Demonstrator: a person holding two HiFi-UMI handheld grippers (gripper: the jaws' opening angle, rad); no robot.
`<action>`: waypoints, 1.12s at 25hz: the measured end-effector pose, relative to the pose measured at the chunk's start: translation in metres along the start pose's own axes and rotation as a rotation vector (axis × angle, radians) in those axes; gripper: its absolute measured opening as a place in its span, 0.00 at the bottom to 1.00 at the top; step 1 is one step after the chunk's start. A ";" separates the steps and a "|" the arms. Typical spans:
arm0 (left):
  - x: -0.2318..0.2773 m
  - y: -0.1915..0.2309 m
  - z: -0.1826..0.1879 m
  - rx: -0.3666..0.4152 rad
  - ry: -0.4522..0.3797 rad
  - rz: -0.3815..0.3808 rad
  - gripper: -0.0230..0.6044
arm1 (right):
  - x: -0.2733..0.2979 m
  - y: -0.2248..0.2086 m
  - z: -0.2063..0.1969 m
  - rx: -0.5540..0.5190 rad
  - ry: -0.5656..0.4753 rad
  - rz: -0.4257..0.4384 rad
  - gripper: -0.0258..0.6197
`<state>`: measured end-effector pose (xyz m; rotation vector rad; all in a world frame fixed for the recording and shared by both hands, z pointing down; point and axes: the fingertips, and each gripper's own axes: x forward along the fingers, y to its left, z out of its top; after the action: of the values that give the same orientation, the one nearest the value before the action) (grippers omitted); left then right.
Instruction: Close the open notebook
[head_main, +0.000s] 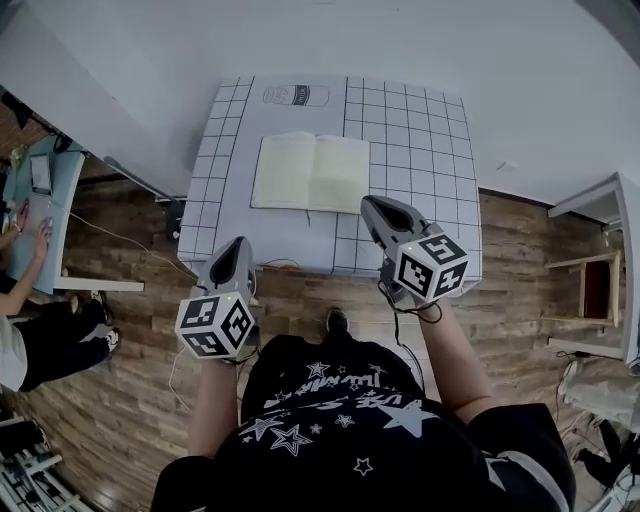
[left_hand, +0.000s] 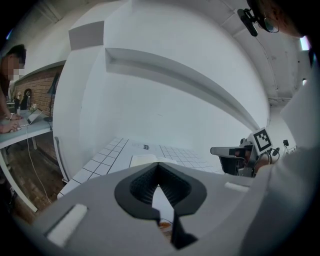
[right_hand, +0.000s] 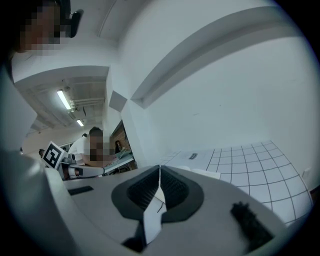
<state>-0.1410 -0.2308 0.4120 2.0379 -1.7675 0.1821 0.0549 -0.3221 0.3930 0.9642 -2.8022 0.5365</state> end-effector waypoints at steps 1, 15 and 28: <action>0.001 0.002 0.000 0.004 0.002 0.005 0.05 | 0.006 0.000 0.000 0.004 0.001 0.007 0.07; 0.023 0.087 0.012 0.020 0.054 -0.049 0.05 | 0.084 0.033 0.000 0.002 0.051 -0.054 0.07; 0.065 0.156 0.018 0.022 0.129 -0.206 0.05 | 0.169 0.071 -0.039 0.012 0.168 -0.127 0.07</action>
<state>-0.2838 -0.3116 0.4573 2.1559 -1.4742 0.2638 -0.1221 -0.3521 0.4481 1.0391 -2.5738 0.5888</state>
